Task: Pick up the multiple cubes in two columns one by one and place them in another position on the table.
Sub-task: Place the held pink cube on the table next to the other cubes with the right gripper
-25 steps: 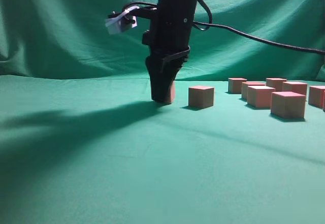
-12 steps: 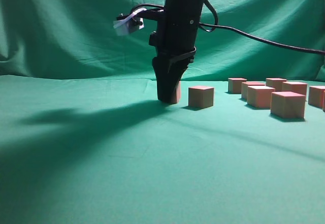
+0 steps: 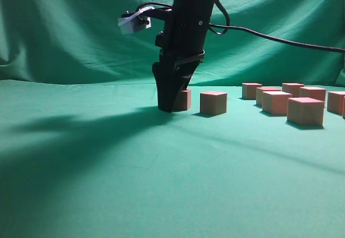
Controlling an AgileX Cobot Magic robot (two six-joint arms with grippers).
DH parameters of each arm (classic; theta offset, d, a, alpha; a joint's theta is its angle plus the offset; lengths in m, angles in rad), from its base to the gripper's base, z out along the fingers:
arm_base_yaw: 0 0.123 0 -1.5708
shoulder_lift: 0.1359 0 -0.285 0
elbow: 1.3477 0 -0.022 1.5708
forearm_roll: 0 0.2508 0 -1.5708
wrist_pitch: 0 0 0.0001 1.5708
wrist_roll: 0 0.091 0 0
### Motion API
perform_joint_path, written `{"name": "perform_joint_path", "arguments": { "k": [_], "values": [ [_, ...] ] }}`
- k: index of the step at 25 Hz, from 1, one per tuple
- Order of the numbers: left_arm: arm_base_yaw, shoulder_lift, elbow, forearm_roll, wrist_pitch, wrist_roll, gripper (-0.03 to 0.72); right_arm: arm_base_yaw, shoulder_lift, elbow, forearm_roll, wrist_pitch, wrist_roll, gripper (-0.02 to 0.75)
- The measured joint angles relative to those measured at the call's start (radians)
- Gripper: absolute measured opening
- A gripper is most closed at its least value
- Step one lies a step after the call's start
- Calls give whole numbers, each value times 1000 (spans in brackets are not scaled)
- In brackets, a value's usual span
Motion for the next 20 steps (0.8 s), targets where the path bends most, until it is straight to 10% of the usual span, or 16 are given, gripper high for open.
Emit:
{"name": "perform_joint_path", "arguments": {
  "k": [6, 20],
  "values": [
    [0, 0, 0, 0, 0, 0, 0, 0, -25, -54, 6, 79, 38, 633],
    [0, 0, 0, 0, 0, 0, 0, -4, -364, -146, -77, 385, 418, 562]
  ]
}}
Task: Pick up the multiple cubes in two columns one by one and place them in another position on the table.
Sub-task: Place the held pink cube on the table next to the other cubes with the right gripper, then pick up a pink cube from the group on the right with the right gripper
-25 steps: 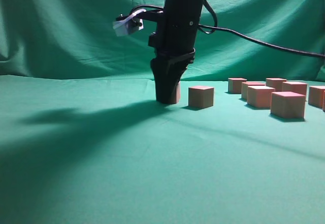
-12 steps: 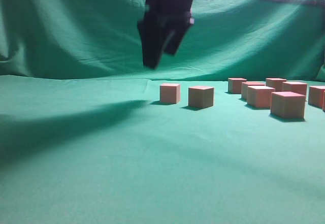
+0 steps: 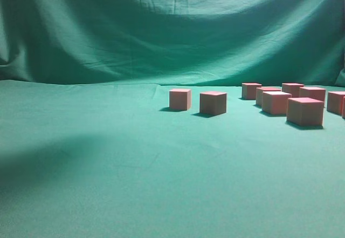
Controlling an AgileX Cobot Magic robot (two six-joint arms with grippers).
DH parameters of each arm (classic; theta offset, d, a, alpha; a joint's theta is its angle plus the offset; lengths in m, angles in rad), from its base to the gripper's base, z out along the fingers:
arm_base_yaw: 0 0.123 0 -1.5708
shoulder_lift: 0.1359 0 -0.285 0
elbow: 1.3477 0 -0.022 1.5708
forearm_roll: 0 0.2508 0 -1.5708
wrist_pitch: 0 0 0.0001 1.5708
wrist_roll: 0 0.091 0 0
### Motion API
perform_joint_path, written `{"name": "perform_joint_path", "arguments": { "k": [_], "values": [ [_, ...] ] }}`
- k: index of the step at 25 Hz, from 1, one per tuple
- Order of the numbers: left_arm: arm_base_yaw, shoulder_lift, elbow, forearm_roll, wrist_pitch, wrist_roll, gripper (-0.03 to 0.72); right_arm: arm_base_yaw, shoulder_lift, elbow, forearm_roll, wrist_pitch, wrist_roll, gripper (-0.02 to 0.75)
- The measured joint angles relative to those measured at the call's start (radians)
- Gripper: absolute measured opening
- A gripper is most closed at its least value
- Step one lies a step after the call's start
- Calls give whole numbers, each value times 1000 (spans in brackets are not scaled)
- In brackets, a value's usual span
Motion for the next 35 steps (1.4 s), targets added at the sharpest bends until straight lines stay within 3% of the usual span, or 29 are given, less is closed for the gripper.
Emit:
{"name": "perform_joint_path", "arguments": {
  "k": [6, 10, 14, 19, 27, 35],
  "values": [
    [0, 0, 0, 0, 0, 0, 0, -107, -195, 167, -2, 0, 170, 562],
    [0, 0, 0, 0, 0, 0, 0, -226, -313, 407, 64, 2, 233, 562],
    [0, 0, 0, 0, 0, 0, 0, -279, -334, 639, 120, -10, 253, 562],
    [0, 0, 0, 0, 0, 0, 0, -279, -308, 857, 167, -237, 258, 562],
    [0, 0, 0, 0, 0, 0, 0, -279, -202, 910, 167, -545, 260, 562],
    [0, 0, 0, 0, 0, 0, 0, -279, -91, 910, 167, -661, 262, 562]
  ]
}}
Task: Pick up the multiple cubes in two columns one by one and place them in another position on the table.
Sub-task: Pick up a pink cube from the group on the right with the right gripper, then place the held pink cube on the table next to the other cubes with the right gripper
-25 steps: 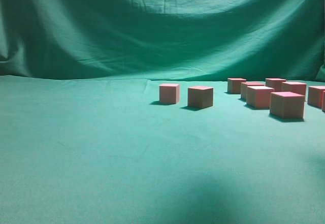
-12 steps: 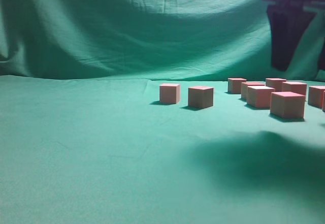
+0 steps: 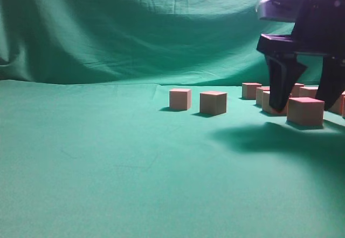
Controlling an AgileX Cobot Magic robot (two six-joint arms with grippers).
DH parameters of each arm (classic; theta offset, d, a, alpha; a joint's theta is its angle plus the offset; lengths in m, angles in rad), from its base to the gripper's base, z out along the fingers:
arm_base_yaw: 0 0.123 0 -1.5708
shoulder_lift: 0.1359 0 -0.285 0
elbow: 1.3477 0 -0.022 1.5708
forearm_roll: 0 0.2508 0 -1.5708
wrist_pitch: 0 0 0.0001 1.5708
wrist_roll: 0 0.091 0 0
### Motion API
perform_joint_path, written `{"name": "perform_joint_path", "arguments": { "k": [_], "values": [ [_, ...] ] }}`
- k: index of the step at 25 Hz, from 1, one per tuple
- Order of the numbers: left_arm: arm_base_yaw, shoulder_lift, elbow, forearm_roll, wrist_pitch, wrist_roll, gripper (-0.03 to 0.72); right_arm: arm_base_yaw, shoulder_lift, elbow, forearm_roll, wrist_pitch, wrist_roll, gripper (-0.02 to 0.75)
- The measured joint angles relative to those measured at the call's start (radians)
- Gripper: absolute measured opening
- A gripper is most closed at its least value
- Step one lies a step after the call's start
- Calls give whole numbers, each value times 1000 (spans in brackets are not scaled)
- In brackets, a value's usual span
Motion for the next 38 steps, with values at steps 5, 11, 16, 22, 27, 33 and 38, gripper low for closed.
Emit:
{"name": "perform_joint_path", "arguments": {
  "k": [5, 11, 16, 22, 27, 33, 38],
  "values": [
    [0, 0, 0, 0, 0, 0, 0, 0, 27, 0, 0, -15, 0, 343],
    [0, 0, 0, 0, 0, 0, 0, 0, 23, -47, 7, 81, 0, 266],
    [0, 0, 0, 0, 0, 0, 0, 37, -7, -214, 117, 233, -4, 266],
    [0, 0, 0, 0, 0, 0, 0, 211, -4, -375, 243, 204, -6, 266],
    [0, 0, 0, 0, 0, 0, 0, 334, 114, -515, 225, 197, -8, 266],
    [0, 0, 0, 0, 0, 0, 0, 362, 335, -775, 128, 375, 141, 266],
    [0, 0, 0, 0, 0, 0, 0, 362, 481, -965, 14, 479, 240, 266]
  ]
}}
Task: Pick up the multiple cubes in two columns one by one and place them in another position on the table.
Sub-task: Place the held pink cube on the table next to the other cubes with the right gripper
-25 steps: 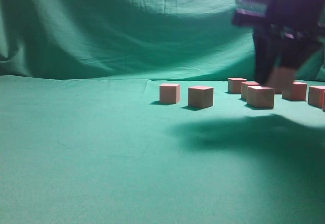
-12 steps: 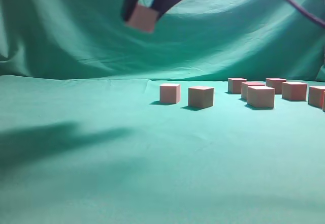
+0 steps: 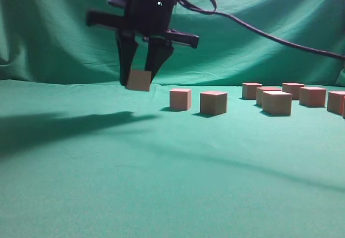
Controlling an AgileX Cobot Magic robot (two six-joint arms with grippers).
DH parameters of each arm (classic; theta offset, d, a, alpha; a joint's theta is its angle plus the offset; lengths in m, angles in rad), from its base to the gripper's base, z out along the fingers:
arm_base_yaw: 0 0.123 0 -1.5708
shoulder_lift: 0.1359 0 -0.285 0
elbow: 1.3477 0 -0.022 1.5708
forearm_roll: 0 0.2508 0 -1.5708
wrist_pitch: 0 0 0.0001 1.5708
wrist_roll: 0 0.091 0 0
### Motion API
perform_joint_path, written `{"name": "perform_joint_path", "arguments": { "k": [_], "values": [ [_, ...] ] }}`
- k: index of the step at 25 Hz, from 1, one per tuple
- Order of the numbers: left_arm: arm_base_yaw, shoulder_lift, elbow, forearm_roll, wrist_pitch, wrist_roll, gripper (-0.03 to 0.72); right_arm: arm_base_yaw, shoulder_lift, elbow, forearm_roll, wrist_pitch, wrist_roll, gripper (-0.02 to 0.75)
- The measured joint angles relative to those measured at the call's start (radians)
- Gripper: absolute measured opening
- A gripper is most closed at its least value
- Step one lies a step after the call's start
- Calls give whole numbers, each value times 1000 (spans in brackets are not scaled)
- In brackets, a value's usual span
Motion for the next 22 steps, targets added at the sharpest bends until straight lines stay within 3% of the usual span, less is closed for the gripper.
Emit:
{"name": "perform_joint_path", "arguments": {
  "k": [11, 22],
  "values": [
    [0, 0, 0, 0, 0, 0, 0, 0, 84, -63, -108, -17, 61, 266],
    [0, 0, 0, 0, 0, 0, 0, 0, 108, -64, -107, -29, 48, 266]
  ]
}}
